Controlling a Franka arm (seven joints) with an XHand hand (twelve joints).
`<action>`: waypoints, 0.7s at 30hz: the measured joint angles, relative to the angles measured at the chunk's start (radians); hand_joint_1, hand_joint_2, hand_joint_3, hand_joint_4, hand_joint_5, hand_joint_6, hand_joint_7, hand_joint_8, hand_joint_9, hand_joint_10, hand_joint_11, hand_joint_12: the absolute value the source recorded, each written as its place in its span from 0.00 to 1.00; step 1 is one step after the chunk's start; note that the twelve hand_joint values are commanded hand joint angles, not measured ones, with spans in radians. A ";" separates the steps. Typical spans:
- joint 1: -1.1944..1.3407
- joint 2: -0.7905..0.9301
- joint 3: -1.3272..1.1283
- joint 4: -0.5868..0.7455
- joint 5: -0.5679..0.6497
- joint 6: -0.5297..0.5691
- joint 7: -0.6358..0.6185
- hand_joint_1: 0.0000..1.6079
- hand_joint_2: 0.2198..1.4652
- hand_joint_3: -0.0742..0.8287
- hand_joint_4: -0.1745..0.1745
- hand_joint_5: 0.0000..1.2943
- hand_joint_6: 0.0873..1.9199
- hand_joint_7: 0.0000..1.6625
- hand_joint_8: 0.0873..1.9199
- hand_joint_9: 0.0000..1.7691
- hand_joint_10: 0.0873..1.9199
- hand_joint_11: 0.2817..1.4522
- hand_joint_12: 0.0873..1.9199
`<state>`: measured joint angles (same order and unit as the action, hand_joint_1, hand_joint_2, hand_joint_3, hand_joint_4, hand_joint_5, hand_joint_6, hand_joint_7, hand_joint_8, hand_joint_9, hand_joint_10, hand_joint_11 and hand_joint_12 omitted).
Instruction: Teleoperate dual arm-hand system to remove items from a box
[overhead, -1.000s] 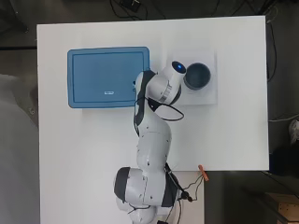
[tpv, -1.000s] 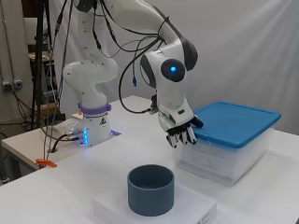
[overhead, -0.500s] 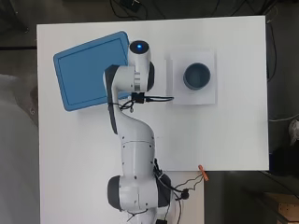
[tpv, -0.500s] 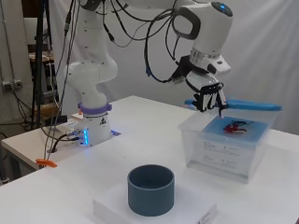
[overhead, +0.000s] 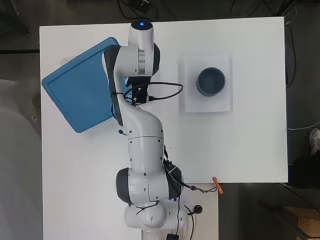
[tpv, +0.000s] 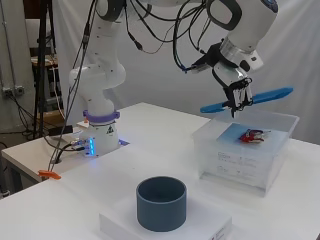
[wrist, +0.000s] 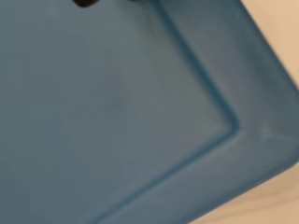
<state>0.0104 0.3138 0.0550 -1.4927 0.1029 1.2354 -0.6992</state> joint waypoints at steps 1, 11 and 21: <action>-0.005 0.009 -0.003 0.019 0.031 -0.016 -0.022 0.85 0.73 0.08 0.00 0.55 0.67 0.59 0.43 0.62 0.47 0.41 0.10; -0.063 0.041 0.017 0.032 0.511 -0.078 -0.256 0.85 0.74 0.08 0.00 0.52 0.70 0.55 0.47 0.60 0.50 0.32 0.37; -0.069 0.068 0.076 -0.101 0.989 -0.204 -0.346 0.84 0.75 0.08 0.00 0.52 0.74 0.54 0.47 0.60 0.47 0.35 0.19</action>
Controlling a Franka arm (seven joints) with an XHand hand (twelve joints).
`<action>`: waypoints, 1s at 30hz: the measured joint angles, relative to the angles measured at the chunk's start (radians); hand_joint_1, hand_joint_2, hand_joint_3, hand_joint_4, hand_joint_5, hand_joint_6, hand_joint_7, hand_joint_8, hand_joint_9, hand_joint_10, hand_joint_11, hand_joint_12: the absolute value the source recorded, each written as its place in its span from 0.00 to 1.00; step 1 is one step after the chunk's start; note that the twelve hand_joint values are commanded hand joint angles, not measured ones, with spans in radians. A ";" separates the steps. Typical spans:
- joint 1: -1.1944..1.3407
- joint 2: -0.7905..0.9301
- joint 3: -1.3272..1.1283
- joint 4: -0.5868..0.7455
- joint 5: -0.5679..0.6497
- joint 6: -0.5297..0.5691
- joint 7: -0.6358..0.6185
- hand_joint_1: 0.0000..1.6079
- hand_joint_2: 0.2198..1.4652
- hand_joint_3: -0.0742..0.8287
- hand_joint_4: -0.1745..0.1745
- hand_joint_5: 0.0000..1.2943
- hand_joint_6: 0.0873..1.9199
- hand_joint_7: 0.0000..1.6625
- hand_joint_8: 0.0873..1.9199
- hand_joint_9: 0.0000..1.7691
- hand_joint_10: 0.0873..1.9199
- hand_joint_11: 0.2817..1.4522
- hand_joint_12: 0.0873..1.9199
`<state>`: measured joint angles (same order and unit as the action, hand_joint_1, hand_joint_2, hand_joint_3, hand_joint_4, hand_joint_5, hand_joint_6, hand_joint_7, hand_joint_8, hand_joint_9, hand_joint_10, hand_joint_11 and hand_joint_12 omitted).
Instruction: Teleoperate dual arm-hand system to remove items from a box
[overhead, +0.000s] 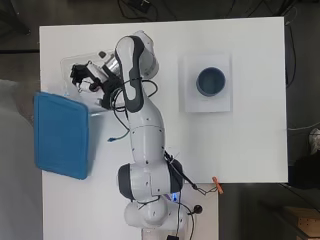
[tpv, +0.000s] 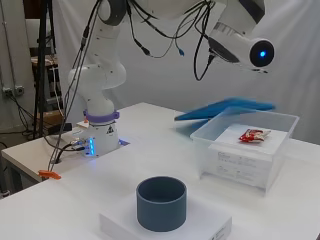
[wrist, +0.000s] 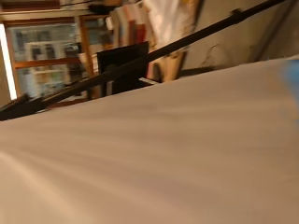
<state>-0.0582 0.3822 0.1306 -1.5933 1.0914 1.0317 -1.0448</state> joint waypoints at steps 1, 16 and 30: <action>0.001 -0.002 0.006 -0.009 0.026 -0.007 -0.007 0.84 0.75 0.08 0.00 0.53 0.74 0.54 0.47 0.60 0.47 0.35 0.18; 0.064 -0.011 0.170 -0.081 -0.107 -0.007 -0.079 0.75 0.77 0.08 0.31 0.59 0.72 0.59 0.43 0.68 0.02 0.44 0.00; 0.136 -0.058 0.367 -0.089 -0.580 0.070 -0.118 0.74 0.77 0.08 0.37 0.59 0.71 0.61 0.43 0.70 0.00 0.46 0.00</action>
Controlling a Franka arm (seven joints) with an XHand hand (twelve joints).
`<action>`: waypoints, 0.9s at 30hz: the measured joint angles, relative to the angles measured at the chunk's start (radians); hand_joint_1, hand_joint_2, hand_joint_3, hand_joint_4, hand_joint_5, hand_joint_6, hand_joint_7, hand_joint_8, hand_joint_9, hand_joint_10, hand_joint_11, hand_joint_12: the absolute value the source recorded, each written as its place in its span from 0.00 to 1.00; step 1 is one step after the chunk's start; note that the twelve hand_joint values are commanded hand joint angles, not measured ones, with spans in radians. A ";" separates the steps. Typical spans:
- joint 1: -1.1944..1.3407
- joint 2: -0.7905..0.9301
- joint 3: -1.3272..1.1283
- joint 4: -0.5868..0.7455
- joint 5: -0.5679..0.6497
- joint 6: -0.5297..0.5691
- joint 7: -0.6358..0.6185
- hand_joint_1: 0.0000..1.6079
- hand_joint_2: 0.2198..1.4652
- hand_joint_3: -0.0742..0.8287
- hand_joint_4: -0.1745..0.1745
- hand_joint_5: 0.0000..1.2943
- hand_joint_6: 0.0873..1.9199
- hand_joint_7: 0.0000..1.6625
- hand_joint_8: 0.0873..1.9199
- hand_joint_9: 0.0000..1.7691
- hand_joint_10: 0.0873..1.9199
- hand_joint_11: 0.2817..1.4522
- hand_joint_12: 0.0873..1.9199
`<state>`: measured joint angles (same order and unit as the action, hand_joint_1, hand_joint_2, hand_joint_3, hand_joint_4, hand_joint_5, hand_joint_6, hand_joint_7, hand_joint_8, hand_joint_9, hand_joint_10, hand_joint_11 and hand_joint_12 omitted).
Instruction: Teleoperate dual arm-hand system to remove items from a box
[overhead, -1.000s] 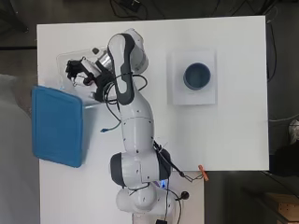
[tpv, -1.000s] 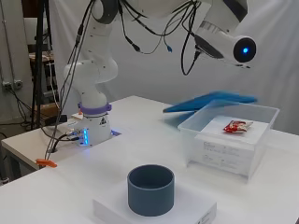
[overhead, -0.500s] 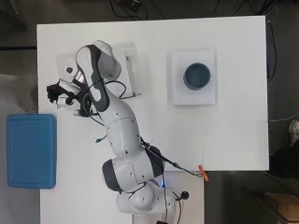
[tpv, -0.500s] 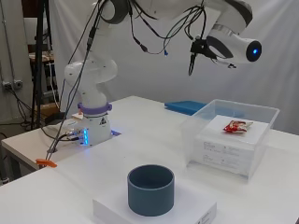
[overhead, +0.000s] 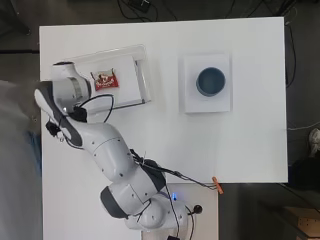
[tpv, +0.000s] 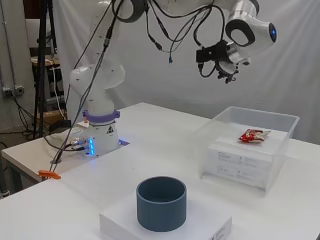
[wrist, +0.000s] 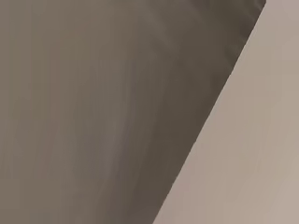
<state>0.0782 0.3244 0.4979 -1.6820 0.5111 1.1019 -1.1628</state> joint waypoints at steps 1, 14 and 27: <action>0.004 -0.003 0.012 -0.001 -0.016 0.005 -0.003 0.74 0.77 0.08 0.37 0.59 0.71 0.61 0.43 0.70 0.00 0.46 0.00; 0.019 -0.047 0.116 -0.006 -0.045 0.086 -0.017 0.18 0.53 0.08 0.57 0.27 0.00 0.32 0.00 0.35 0.00 0.24 0.00; 0.018 -0.144 0.042 -0.016 -0.336 0.239 0.193 0.20 0.53 0.08 0.54 0.27 0.00 0.34 0.00 0.36 0.00 0.22 0.00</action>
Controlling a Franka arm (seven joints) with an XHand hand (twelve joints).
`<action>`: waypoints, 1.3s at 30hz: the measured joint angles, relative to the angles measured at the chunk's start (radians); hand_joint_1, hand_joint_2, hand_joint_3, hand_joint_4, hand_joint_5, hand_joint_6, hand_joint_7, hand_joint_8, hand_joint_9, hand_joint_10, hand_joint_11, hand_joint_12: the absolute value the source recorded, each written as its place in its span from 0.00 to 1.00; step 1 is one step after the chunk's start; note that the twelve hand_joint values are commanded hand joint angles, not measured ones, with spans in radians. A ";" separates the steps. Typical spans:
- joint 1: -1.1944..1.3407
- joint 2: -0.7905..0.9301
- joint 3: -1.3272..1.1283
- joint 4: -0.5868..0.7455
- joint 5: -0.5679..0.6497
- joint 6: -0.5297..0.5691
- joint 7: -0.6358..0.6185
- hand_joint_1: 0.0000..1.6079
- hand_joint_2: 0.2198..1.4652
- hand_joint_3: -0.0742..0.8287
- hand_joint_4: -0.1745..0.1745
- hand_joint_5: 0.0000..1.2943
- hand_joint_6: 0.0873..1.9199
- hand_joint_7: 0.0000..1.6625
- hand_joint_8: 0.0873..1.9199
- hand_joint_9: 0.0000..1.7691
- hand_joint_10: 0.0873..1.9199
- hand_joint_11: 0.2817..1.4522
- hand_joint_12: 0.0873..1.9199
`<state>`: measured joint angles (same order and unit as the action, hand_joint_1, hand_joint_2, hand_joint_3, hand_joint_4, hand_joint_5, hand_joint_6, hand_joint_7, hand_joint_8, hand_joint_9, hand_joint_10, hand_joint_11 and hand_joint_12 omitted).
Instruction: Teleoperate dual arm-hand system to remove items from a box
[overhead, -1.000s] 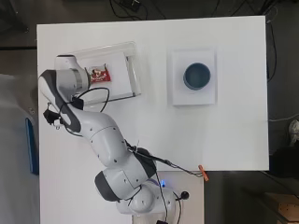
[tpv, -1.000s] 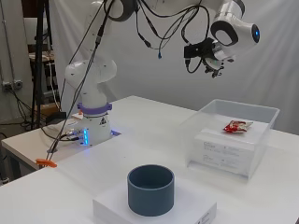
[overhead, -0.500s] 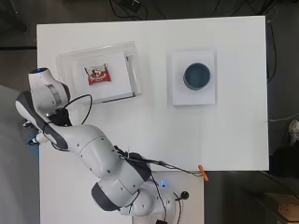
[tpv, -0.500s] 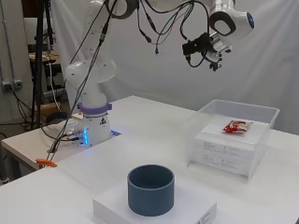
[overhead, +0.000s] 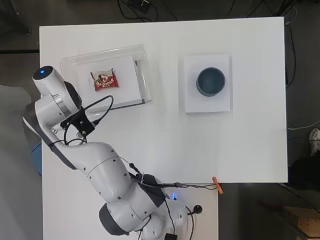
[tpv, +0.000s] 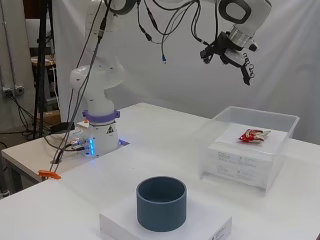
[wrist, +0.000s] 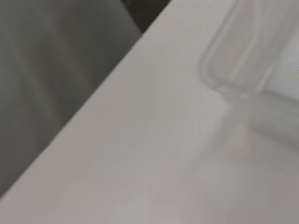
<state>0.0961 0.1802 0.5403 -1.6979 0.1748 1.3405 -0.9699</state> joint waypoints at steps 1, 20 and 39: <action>0.000 -0.006 -0.008 -0.001 -0.036 0.010 0.015 0.20 0.54 0.08 0.54 0.27 0.00 0.34 0.00 0.37 0.00 0.22 0.00; -0.018 -0.106 -0.186 -0.056 -0.294 0.168 0.202 0.27 0.57 0.07 0.48 0.24 0.00 0.29 0.00 0.33 0.00 0.21 0.00; -0.025 -0.104 -0.298 -0.172 -0.193 0.289 0.171 0.23 0.56 0.08 0.46 0.27 0.00 0.31 0.00 0.34 0.00 0.23 0.00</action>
<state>0.0711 0.0763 0.2421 -1.8695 -0.0179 1.6296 -0.7988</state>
